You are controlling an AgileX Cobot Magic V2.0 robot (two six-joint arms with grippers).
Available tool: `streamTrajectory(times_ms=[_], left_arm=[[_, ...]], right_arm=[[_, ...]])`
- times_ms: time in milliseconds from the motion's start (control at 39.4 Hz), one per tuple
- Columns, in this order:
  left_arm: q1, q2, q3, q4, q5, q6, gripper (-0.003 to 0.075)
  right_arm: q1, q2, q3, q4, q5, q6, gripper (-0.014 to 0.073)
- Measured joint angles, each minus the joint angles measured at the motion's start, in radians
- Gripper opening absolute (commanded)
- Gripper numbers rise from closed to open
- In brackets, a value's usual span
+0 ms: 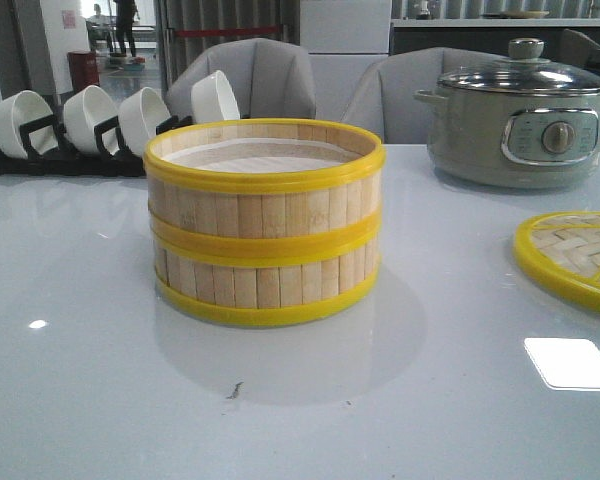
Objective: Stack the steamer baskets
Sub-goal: 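Open the left gripper and raise it away from the stack, then lower the right gripper onto the center hub of the woven lid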
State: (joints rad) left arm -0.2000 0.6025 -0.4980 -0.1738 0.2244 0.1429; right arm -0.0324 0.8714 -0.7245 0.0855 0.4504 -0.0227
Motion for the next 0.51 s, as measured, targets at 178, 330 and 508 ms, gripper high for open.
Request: streamTrajectory(times_ms=[178, 330, 508], left_arm=[[0.0, -0.003, 0.036, 0.0, -0.007, 0.0, 0.0106], [0.0, -0.003, 0.039, 0.0, -0.008, 0.0, 0.0106], [0.0, -0.003, 0.039, 0.0, -0.008, 0.0, 0.0106]], right_arm=[[0.0, 0.0, 0.0, 0.0, 0.012, 0.0, 0.0444], [0.0, 0.0, 0.0, 0.0, 0.016, 0.0, 0.0444], [0.0, 0.0, 0.0, 0.0, 0.018, 0.0, 0.0444]])
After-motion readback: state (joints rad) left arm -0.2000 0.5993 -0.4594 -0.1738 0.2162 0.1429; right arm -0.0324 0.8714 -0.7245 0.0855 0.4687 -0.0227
